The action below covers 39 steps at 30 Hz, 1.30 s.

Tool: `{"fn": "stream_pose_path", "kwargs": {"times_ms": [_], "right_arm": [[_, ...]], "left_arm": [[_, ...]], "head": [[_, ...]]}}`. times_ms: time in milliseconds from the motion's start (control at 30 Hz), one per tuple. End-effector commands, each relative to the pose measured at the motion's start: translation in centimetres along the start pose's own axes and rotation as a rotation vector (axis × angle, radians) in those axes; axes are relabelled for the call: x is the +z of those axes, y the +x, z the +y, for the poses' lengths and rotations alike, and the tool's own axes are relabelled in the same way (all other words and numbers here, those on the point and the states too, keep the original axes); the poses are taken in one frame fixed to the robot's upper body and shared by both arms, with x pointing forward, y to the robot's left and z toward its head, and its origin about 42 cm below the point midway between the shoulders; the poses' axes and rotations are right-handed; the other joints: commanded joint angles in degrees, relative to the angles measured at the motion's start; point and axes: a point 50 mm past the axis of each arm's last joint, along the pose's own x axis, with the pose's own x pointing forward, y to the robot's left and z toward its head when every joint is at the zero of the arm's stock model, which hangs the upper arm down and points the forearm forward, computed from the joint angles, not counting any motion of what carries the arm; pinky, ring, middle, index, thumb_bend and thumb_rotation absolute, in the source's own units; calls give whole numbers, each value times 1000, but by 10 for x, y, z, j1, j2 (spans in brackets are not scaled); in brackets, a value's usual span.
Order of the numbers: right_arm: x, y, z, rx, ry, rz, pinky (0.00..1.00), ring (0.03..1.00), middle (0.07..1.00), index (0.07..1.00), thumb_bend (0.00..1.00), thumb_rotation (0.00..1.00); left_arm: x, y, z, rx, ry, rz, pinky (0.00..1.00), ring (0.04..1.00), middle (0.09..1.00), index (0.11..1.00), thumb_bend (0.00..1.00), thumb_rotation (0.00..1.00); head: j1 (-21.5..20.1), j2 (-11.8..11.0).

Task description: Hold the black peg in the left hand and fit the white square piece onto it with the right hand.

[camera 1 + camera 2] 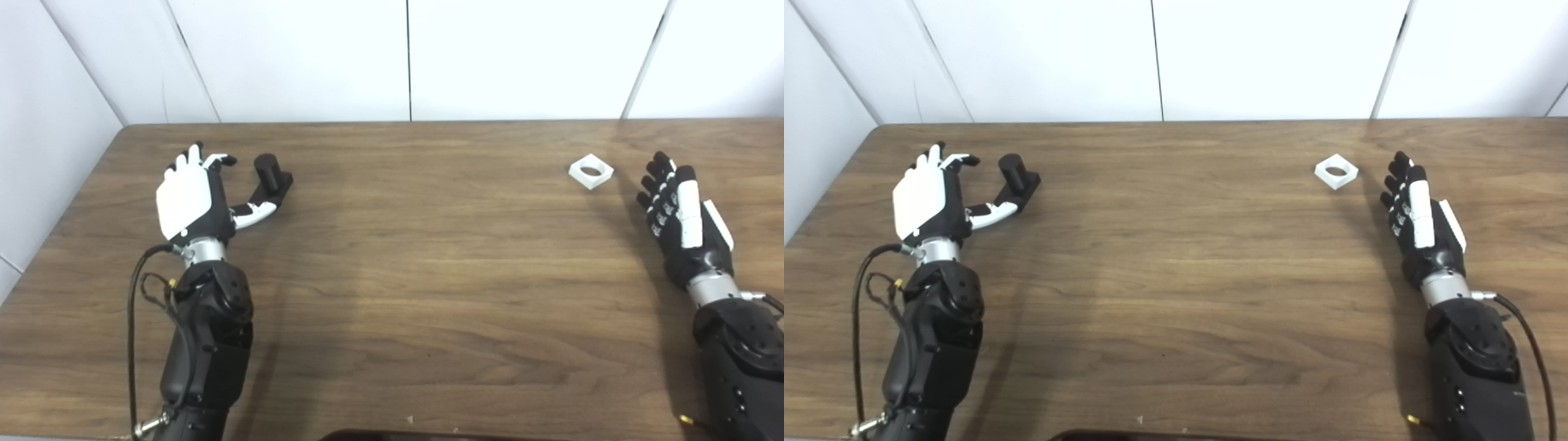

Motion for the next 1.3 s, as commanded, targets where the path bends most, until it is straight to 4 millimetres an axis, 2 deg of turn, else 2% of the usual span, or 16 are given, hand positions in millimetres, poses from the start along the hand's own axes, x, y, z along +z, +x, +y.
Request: {"fn": "stream_pose_path", "kwargs": {"times_ms": [0, 100, 600, 833, 1067, 1267], "right_arm": [[17, 6, -2, -3, -7, -53, 1000, 1000, 1000, 1000, 602, 1000], [16, 6, -2, -3, -2, -51, 1000, 1000, 1000, 1000, 604, 1000], [17, 2, -1, -16, -17, -46, 1000, 1000, 1000, 1000, 584, 1000], [17, 0, -1, -23, -18, -41, 1000, 1000, 1000, 1000, 611, 1000], [17, -1, -4, -27, -24, -35, 1000, 1000, 1000, 1000, 609, 1000], [15, -1, -6, -22, -18, -40, 1000, 1000, 1000, 1000, 606, 1000]], "left_arm": [[16, 20, 21, 82, 21, -41, 1000, 1000, 990, 746, 815, 354], [20, 26, 18, 67, 37, -42, 1000, 1000, 987, 746, 820, 391], [32, 50, 4, 33, 89, -39, 1000, 1000, 976, 751, 819, 400], [35, 60, -1, 25, 115, -38, 1000, 1000, 976, 728, 835, 405], [36, 63, -4, 19, 148, -45, 1000, 1000, 973, 728, 840, 413], [33, 63, -5, 12, 173, -48, 1000, 1000, 972, 689, 836, 391]], "head": [[0, 0], [-1, -1], [-9, -7], [-11, -6], [-9, -5], [-8, -4]]}}
